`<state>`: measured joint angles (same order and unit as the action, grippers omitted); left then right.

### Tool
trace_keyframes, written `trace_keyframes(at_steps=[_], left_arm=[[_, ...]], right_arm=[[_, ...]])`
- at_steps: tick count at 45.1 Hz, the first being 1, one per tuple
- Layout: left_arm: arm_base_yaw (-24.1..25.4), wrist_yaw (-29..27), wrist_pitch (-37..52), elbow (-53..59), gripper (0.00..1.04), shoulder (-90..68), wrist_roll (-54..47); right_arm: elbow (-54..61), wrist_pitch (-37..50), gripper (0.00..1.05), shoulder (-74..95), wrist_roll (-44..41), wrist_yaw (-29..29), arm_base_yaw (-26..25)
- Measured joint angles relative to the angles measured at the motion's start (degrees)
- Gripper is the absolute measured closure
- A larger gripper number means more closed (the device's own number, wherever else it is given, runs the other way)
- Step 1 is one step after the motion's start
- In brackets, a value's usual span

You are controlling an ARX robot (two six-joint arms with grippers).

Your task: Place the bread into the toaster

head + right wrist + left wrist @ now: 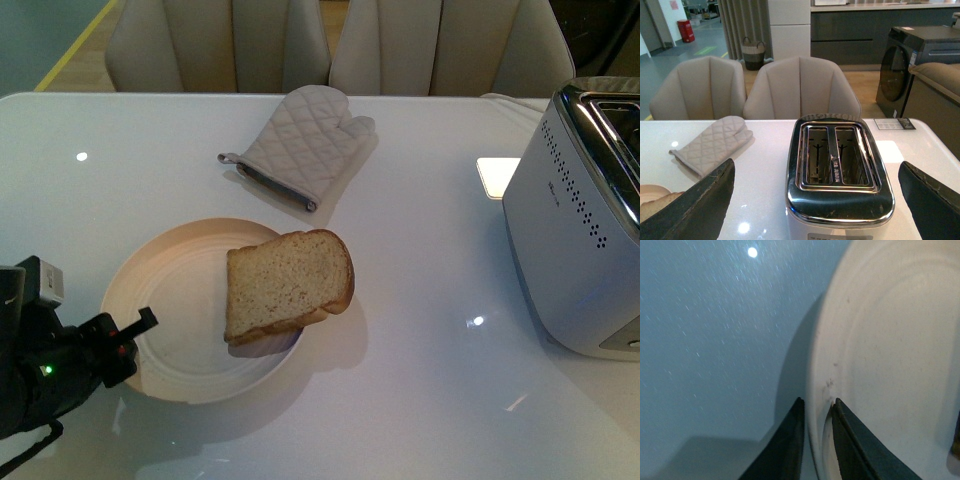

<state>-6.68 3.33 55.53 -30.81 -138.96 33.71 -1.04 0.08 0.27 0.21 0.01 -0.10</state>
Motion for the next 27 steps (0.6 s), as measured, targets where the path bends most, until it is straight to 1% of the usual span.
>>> trace_keyframes(at_steps=[1,3,5,9,11,16,19,20,27], left_arm=[[0.0,0.0,0.0,0.2,0.82,0.1,0.0],[-0.2,0.0,0.0,0.8,0.75,0.6,-0.2],[0.0,0.1,0.2,2.1,0.66,1.9,-0.2],[1.7,-1.0,1.7,4.8,0.5,5.8,-1.1],[2.6,-1.5,2.3,5.8,0.45,7.8,-1.6],[5.7,-2.9,3.9,10.0,0.24,18.1,-4.2],[7.1,-2.2,3.0,12.9,0.1,26.8,-5.1],[7.2,-2.1,2.5,13.5,0.07,29.2,-5.4],[7.4,-1.0,-1.8,16.0,0.07,43.7,-6.0]], right_arm=[[0.0,0.0,0.09,0.0,0.0,0.0,0.0],[0.0,0.0,0.09,0.0,0.0,0.0,0.0],[0.0,0.0,0.09,0.0,0.0,0.0,0.0],[0.0,0.0,0.09,0.0,0.0,0.0,0.0],[0.0,0.0,0.09,0.0,0.0,0.0,0.0],[0.0,0.0,0.09,0.0,0.0,0.0,0.0],[0.0,0.0,0.09,0.0,0.0,0.0,0.0],[0.0,0.0,0.09,0.0,0.0,0.0,0.0],[0.0,0.0,0.09,0.0,0.0,0.0,0.0]])
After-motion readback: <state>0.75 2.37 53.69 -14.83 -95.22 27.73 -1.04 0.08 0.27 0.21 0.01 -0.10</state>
